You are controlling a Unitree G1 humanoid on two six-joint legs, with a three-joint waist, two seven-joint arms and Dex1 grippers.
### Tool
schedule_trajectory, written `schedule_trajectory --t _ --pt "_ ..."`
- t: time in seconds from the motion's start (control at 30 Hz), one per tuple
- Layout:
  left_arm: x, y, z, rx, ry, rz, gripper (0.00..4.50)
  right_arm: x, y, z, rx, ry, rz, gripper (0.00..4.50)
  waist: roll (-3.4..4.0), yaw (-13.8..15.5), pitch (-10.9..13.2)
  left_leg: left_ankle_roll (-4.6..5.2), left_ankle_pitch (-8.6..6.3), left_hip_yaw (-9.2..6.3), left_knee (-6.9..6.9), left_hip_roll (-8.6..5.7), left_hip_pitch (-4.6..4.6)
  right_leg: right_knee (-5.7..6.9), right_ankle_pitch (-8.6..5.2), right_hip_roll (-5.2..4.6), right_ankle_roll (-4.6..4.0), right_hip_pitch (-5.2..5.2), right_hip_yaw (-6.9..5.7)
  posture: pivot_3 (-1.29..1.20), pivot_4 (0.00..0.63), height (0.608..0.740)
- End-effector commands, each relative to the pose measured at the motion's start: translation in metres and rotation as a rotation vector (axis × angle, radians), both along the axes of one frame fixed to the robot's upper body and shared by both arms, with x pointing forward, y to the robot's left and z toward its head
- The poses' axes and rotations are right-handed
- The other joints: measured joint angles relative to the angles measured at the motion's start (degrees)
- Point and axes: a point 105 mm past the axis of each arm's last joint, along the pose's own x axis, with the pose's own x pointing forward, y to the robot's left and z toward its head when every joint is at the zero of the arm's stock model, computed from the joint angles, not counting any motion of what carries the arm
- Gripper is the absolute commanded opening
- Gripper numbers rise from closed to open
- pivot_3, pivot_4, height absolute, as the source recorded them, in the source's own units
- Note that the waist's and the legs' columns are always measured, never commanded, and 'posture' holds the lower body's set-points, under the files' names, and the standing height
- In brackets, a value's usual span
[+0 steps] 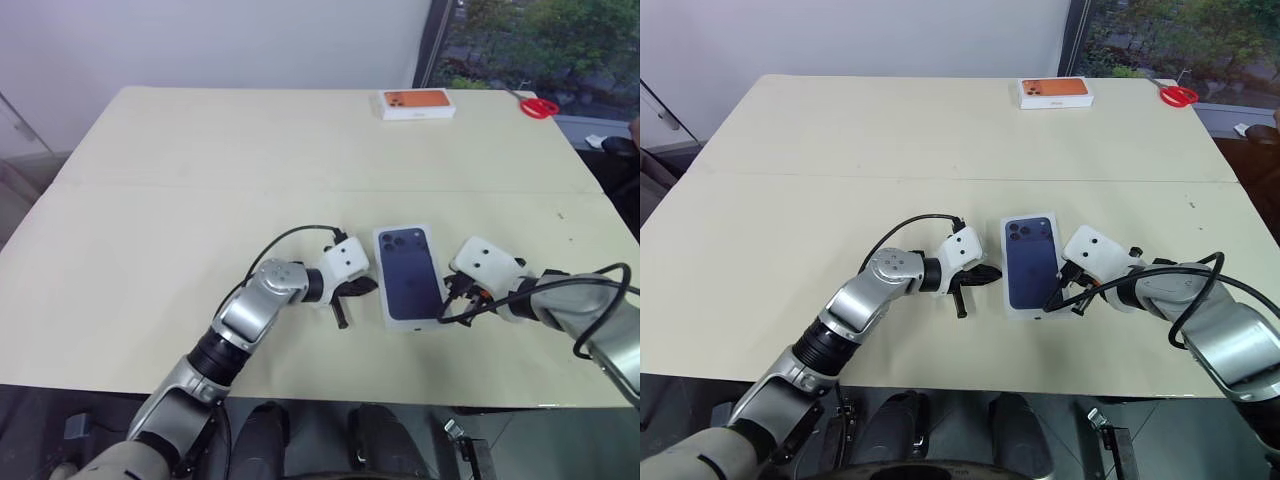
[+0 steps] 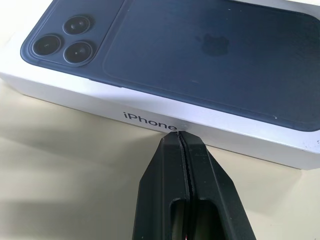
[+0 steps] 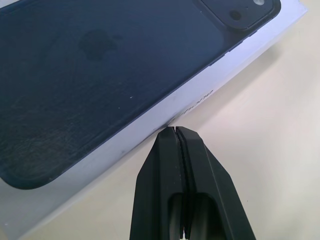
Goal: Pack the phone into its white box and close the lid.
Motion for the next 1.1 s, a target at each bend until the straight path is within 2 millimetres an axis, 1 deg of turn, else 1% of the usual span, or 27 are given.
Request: schedule_trajectory --t 0.03,0.57,0.93,1.1 --pt "-0.007 -0.012 0.015 -0.060 -0.043 -0.042 0.00 0.002 0.005 0.011 0.009 -0.049 0.023 0.03 0.00 0.05 0.00 0.00 0.00 0.00 0.00 0.00 0.00 0.00 0.00 0.00 0.00 0.00 0.00 0.00 0.150 0.731" --pt "-0.002 -0.021 0.033 -0.137 -0.068 -0.017 0.00 0.000 0.004 0.012 0.002 -0.047 0.021 0.03 0.00 0.03 0.00 0.00 0.00 0.00 0.01 0.00 0.00 0.00 0.00 -0.01 0.00 0.01 0.00 0.00 0.150 0.731" --pt "-0.008 -0.025 0.035 -0.140 -0.070 -0.048 0.00 0.002 0.002 0.009 0.001 -0.045 0.005 0.03 0.00 0.00 0.00 0.00 0.00 0.00 0.01 0.00 0.00 0.00 0.00 0.00 0.00 0.01 0.00 0.00 0.150 0.731" --pt "-0.011 -0.027 0.035 -0.139 -0.068 -0.059 0.00 0.003 0.001 0.014 0.000 -0.058 -0.001 0.03 0.00 0.00 0.00 0.00 0.00 0.00 0.01 0.00 0.00 0.01 0.00 -0.01 0.00 0.00 0.00 0.00 0.150 0.731"
